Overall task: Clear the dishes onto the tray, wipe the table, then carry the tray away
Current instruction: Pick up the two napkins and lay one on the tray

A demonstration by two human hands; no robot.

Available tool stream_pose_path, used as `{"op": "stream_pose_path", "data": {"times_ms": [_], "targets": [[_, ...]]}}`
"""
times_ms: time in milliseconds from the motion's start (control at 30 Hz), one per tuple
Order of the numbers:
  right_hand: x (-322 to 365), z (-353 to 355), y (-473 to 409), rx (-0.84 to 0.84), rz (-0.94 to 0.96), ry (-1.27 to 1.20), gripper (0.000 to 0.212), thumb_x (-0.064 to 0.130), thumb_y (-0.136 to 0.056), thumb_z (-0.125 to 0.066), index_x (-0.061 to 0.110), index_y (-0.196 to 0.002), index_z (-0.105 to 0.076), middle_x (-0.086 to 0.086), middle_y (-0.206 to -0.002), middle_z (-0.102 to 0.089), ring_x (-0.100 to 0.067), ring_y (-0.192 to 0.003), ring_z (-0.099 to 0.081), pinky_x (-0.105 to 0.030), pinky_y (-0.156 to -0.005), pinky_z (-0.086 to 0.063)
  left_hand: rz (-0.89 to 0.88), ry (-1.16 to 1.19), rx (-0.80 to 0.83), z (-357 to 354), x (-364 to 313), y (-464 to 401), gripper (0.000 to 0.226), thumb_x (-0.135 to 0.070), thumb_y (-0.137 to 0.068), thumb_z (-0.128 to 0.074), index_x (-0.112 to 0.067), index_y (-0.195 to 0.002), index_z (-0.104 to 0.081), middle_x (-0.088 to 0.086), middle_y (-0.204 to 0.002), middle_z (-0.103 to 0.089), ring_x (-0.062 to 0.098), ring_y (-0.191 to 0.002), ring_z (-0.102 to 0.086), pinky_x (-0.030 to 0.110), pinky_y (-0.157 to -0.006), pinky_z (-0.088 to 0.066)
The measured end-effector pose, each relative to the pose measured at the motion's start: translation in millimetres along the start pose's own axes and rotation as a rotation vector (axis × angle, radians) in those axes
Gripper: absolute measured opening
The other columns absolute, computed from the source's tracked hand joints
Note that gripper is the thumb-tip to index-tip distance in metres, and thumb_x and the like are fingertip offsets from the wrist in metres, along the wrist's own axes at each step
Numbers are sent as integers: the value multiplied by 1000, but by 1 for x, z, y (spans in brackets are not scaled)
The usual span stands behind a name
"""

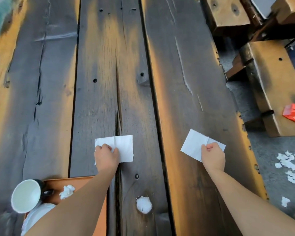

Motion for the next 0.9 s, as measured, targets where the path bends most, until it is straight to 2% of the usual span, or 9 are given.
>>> {"op": "stream_pose_path", "data": {"times_ms": [133,300,500,633,700,767,833,900], "targets": [[-1,-3,0,-12,10,13,17,27,-97,-54,12,-87,-57,-4,-85,-60,-20,-77,-57,-29,-67,-44,9,-31,6,0,-3,0,14,-24,-93,-57,-10,-91,-57,3,-105,-41,31,-103,-53,44,-82,-51],[-1,-5,1,-25,46,21,19,25,-97,-54,11,-85,-56,-4,-81,-59,-20,-74,-58,-30,-65,-47,16,-108,2,0,-6,-1,21,-21,-95,-52,-4,-90,-63,10,-107,-47,33,-95,-54,50,-81,-55],[-2,-6,5,-18,65,28,19,25,-97,-55,12,-83,-55,-5,-82,-59,-17,-70,-57,-25,-58,-43,10,-102,-15,1,-10,3,18,-18,-95,-49,-7,-90,-62,8,-102,-50,32,-96,-54,46,-78,-53],[-2,-3,12,24,68,-23,17,22,-97,-54,12,-83,-53,-4,-82,-58,-16,-72,-56,-24,-57,-42,24,36,2,8,-10,13,5,-9,-90,-49,-6,-85,-49,9,-83,-53,29,-76,-55,34,-57,-43],[-1,-1,19,55,71,-52,14,20,-97,-53,10,-88,-53,-1,-81,-56,-16,-73,-55,-23,-55,-39,57,117,13,14,-7,21,4,-7,-90,-49,-7,-93,-46,6,-80,-52,28,-74,-55,33,-54,-43],[-1,1,26,81,77,-68,9,18,-96,-53,9,-92,-52,-1,-81,-56,-21,-77,-58,-27,-59,-40,74,166,24,20,-3,27,18,-9,-90,-51,-10,-108,-47,6,-88,-56,30,-80,-60,40,-64,-55],[0,2,35,107,82,-87,6,15,-94,-53,10,-96,-51,-4,-84,-58,-25,-80,-58,-30,-63,-43,76,191,26,27,2,32,37,-11,-90,-53,-10,-126,-48,10,-104,-61,32,-89,-63,44,-75,-59],[2,1,45,130,102,-97,9,14,-93,-53,11,-101,-51,-4,-88,-58,-25,-82,-59,-30,-63,-44,73,222,24,32,6,39,51,-8,-91,-53,-8,-141,-44,11,-111,-62,29,-94,-61,37,-80,-53]]}}
Point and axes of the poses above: each hand's wrist, its own y-axis away from the middle knuckle, its own z-axis out of the back of the hand, x = y × z, the point moved 5 cm from there along -y, towards the middle knuckle
